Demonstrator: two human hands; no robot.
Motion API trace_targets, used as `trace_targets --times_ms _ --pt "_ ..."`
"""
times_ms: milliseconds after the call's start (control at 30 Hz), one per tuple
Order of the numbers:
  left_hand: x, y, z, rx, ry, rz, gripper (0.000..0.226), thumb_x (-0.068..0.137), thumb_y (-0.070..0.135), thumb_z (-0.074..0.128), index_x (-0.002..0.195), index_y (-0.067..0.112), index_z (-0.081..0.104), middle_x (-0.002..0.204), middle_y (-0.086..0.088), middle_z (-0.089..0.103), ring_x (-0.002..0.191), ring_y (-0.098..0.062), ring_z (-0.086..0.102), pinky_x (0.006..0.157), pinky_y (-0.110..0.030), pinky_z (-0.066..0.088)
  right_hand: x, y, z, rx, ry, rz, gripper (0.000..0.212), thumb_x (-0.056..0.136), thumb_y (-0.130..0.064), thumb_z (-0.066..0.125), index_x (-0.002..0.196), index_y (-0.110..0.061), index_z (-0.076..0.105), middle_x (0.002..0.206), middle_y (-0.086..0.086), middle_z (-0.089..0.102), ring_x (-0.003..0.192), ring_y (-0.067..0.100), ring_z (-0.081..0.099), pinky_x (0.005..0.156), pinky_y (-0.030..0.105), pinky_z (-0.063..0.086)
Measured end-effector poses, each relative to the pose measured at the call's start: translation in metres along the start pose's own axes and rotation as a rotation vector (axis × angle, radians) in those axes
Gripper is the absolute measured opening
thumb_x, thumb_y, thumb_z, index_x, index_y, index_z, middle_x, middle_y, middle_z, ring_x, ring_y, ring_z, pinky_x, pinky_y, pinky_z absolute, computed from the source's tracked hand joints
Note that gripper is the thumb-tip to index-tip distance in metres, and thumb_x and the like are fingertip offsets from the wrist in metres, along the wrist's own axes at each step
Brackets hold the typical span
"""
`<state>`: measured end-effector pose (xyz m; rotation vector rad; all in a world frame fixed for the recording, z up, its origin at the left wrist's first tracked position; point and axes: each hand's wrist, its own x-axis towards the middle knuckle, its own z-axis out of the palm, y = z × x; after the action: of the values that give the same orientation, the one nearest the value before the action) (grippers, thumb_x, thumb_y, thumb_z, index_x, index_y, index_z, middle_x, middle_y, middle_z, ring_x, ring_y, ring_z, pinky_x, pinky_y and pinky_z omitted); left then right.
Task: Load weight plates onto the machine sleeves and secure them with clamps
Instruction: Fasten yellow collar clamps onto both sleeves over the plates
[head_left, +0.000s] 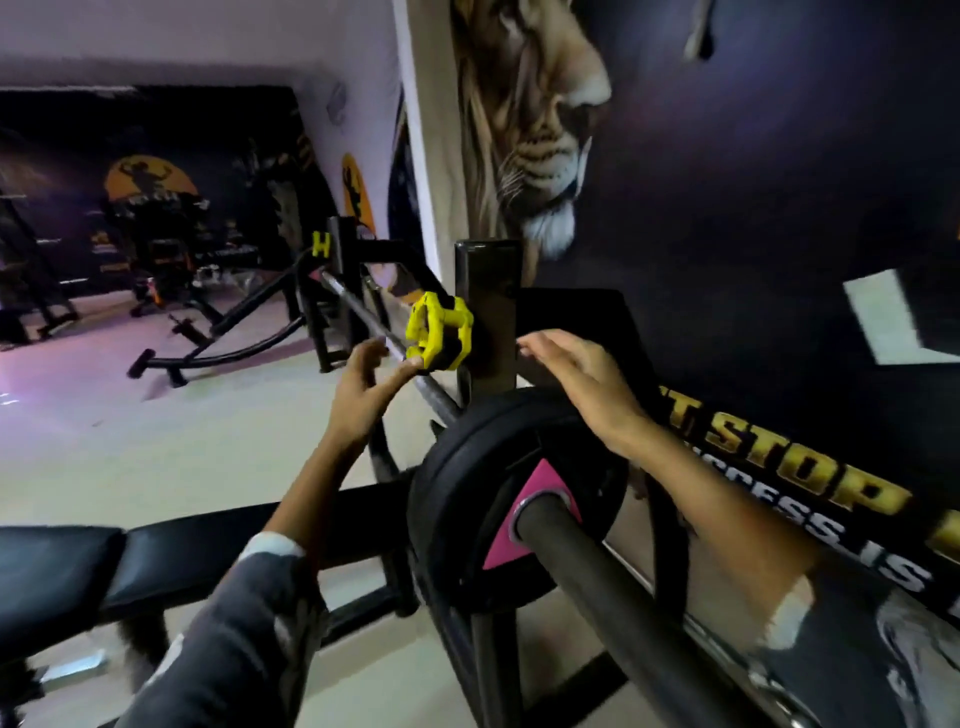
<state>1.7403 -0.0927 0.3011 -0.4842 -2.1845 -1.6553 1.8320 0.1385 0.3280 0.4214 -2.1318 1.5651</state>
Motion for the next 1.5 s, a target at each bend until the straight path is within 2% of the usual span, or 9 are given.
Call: trace_targets --times_ms 100,267,667,933,1033,1133,1233,1333,1500 --pt "0.037 -0.010 -0.007 0.013 -0.157 0.019 0.078 0.073 0.032 0.076 0.136 0.010 0.036 0.138 -0.011 0.045 0.127 -0.021 0.043 0.105 -0.039 0.038 0.006 -0.034 0.020 -0.278 0.002 0.108 0.029 0.085 -0.049 0.056 0.097 -0.025 0.068 0.098 -0.005 0.069 0.097 0.010 0.061 0.084 0.023 0.044" --pt "0.061 -0.016 0.004 -0.128 -0.398 0.135 0.074 0.065 0.011 0.081 0.125 0.024 0.040 0.112 0.001 0.058 0.101 0.003 0.060 0.080 -0.016 0.050 -0.015 -0.044 0.039 -0.730 0.033 0.347 0.043 0.076 -0.065 0.054 0.099 -0.032 0.066 0.111 -0.005 0.064 0.108 0.018 0.056 0.085 0.033 0.041" --pt "0.059 0.009 -0.016 -0.438 0.007 0.191 0.062 0.074 0.003 0.076 0.124 -0.005 0.041 0.119 -0.027 0.055 0.101 -0.026 0.058 0.089 -0.039 0.052 -0.024 -0.033 0.054 -0.830 0.080 0.408 0.044 0.082 -0.063 0.048 0.105 -0.030 0.064 0.127 -0.001 0.056 0.119 0.023 0.049 0.100 0.042 0.035" --pt "0.006 0.081 -0.045 0.167 -0.444 0.582 0.091 0.053 0.047 0.082 0.128 0.024 0.036 0.118 0.005 0.059 0.108 -0.015 0.060 0.094 -0.039 0.049 -0.006 -0.081 0.038 0.029 0.093 0.421 0.054 0.087 -0.063 0.037 0.104 -0.019 0.065 0.094 -0.005 0.071 0.087 0.009 0.068 0.082 0.030 0.053" --pt "-0.019 0.101 -0.035 0.504 -0.419 0.659 0.099 0.048 0.056 0.072 0.133 0.026 0.032 0.126 0.004 0.055 0.109 -0.017 0.058 0.089 -0.040 0.050 -0.008 -0.099 0.025 0.029 -0.008 0.395 0.032 0.082 -0.046 0.061 0.083 -0.017 0.073 0.074 -0.004 0.073 0.065 0.006 0.069 0.056 0.022 0.055" --pt "-0.049 0.121 -0.016 0.664 -0.439 0.705 0.100 0.049 0.051 0.078 0.135 0.027 0.031 0.129 0.006 0.052 0.106 -0.010 0.052 0.078 -0.032 0.047 -0.020 -0.107 0.001 -0.068 -0.081 0.422 0.050 0.078 -0.034 0.070 0.110 0.004 0.063 0.090 0.010 0.067 0.069 0.010 0.064 0.054 0.018 0.053" --pt "-0.081 0.135 0.003 0.443 -0.453 0.517 0.104 0.055 0.034 0.088 0.139 0.019 0.030 0.137 0.001 0.045 0.119 -0.005 0.045 0.093 -0.022 0.041 -0.039 -0.104 -0.028 -0.004 -0.085 0.394 0.051 0.078 -0.030 0.070 0.114 0.006 0.060 0.095 0.013 0.065 0.078 0.017 0.063 0.065 0.025 0.056" --pt "-0.133 0.147 0.025 -0.126 -0.301 0.120 0.057 0.075 0.028 0.070 0.125 0.029 0.043 0.122 0.011 0.054 0.106 0.002 0.059 0.085 -0.019 0.049 -0.066 -0.094 -0.056 0.160 -0.074 0.386 0.045 0.079 -0.026 0.070 0.111 0.004 0.063 0.090 0.013 0.067 0.082 0.021 0.064 0.071 0.030 0.057" --pt "-0.218 0.167 0.071 -0.441 -0.181 -0.369 0.032 0.091 0.031 0.056 0.112 0.008 0.061 0.105 -0.018 0.067 0.093 -0.032 0.065 0.084 -0.039 0.055 -0.120 -0.076 -0.089 0.316 -0.165 0.424 0.012 0.080 -0.027 0.069 0.083 -0.016 0.071 0.074 0.001 0.071 0.069 0.016 0.066 0.073 0.031 0.056"
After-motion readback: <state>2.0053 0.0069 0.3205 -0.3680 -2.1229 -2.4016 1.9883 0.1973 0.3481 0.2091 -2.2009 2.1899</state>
